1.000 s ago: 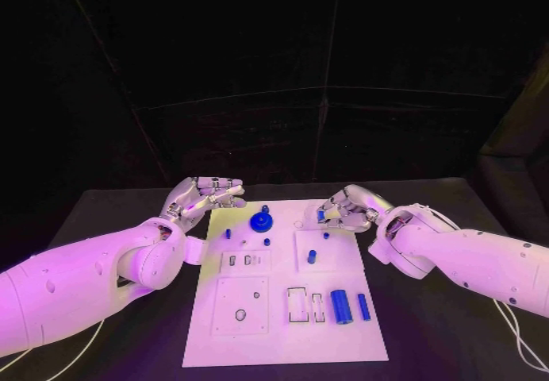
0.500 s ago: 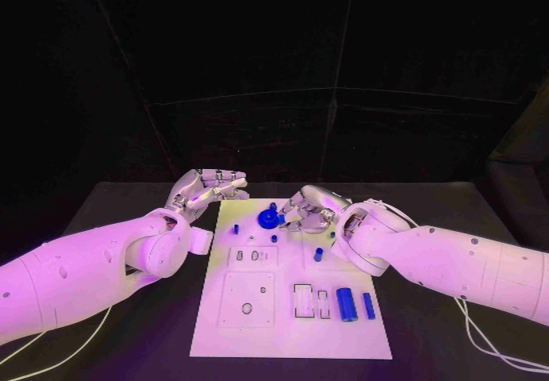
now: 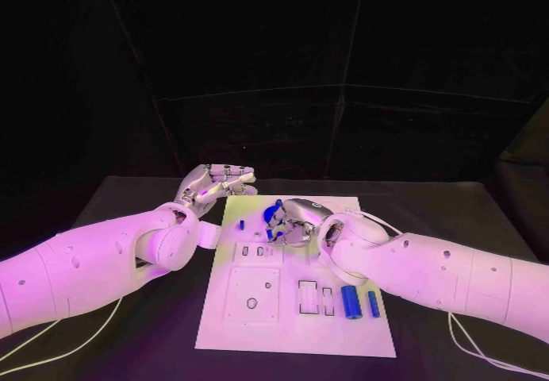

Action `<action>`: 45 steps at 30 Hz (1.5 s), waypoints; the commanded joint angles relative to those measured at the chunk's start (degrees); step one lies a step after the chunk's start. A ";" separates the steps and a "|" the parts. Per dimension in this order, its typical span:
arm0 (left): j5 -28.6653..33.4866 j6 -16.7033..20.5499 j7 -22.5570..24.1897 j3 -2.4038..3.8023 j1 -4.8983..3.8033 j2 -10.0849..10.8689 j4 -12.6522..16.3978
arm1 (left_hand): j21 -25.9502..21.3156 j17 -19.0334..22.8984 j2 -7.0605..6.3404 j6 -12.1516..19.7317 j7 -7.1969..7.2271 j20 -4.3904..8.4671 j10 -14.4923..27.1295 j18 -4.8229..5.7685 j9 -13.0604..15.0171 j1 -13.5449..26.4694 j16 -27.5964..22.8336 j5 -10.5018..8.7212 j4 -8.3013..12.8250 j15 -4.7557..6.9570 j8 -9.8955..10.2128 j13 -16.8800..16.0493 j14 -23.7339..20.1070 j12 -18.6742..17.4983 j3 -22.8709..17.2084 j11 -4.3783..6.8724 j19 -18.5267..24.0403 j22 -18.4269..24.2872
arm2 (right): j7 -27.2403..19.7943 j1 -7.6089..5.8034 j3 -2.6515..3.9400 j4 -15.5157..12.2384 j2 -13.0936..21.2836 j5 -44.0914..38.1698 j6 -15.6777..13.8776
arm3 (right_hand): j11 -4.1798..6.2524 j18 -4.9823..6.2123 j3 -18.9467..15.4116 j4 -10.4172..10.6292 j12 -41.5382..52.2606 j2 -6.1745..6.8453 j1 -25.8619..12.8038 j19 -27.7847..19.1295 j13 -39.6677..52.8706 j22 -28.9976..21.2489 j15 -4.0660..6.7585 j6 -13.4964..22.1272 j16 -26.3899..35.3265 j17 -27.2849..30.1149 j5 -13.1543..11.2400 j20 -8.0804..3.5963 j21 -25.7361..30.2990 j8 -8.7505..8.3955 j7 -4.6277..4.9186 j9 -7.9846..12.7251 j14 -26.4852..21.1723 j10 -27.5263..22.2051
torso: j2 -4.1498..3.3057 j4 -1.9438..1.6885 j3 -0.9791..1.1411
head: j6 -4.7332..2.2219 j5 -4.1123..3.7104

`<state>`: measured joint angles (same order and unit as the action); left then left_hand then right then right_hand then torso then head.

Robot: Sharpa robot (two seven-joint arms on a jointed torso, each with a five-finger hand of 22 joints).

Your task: Assemble the parts on the task board

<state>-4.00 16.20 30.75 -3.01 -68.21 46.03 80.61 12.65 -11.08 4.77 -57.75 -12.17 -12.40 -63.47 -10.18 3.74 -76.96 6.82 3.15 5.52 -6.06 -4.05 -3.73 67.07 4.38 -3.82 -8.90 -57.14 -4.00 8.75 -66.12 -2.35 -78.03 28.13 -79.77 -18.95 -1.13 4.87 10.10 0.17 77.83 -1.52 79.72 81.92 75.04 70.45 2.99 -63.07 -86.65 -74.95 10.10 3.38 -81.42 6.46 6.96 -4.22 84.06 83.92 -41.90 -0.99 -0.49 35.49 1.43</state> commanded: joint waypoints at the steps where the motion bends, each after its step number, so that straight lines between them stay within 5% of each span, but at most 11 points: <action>1: 0.90 0.09 -0.01 0.05 -0.11 -0.18 0.23 | -0.20 -0.09 0.05 -0.36 -0.10 -0.02 -0.37 -0.39 -0.02 0.44 -0.31 -0.05 0.06 0.07 0.15 0.07 0.33 -0.20 -0.33 0.09 -0.26 0.07 | 2.34 0.15 -0.09 0.02 -0.50 -2.20 0.61 | 0.36 -1.01 0.31 0.02 -0.12 0.11 -0.90 0.06 4.29 -0.10 0.25 -1.97 -0.19 -6.57 0.40 -0.44 -0.25 0.02 -1.37 -0.45 4.32 0.16 | -0.05 -0.03 0.14 | 0.10 0.20; 39: 0.98 -0.20 -0.20 0.05 -0.08 -0.50 -0.59 | -0.22 -0.10 0.00 -0.35 -0.11 -0.01 -0.39 -0.39 -0.03 0.49 -0.35 -0.06 0.12 0.07 0.17 0.07 0.35 -0.22 -0.39 0.09 -0.29 0.07 | 4.19 1.76 -0.33 -1.00 -0.50 -4.03 5.87 | 0.11 -0.98 0.47 -0.26 -0.75 1.54 -2.50 0.00 3.87 -0.31 0.09 -1.33 0.11 -5.90 0.40 -0.36 -0.11 -0.82 -1.03 -0.20 4.19 -0.17 | -0.08 -0.04 0.16 | 0.88 0.16; 45: 0.98 -0.41 -0.17 0.05 -0.08 -0.49 -0.68 | -0.22 -0.10 0.00 -0.35 -0.11 -0.01 -0.39 -0.39 -0.03 0.49 -0.35 -0.06 0.12 0.07 0.17 0.07 0.35 -0.22 -0.39 0.09 -0.29 0.07 | 4.89 1.81 -0.33 -1.06 -0.34 -4.71 5.79 | -0.51 -1.00 0.60 -0.31 -1.76 2.42 -3.50 -0.02 3.12 -0.35 -0.35 0.60 0.35 -5.38 0.57 -0.07 -0.04 -2.16 -0.23 0.25 4.08 -0.78 | -0.05 -0.03 0.11 | 1.03 0.12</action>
<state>-3.15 16.23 30.29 -3.01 -68.20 45.56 79.92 12.65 -11.12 4.77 -57.75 -12.17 -12.40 -63.47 -10.18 3.74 -76.96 6.82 3.16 5.68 -6.06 -4.05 -3.74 67.07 4.39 -3.98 -8.90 -57.14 -4.00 11.85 -64.64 -2.37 -79.25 27.63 -83.53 -15.54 -1.55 4.88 10.39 -0.16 76.30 0.94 76.68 81.92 74.92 70.16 2.98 -63.25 -86.65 -74.92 10.35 3.38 -81.41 4.56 6.59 -4.06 84.05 83.50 -41.97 -1.02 -0.35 36.48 1.60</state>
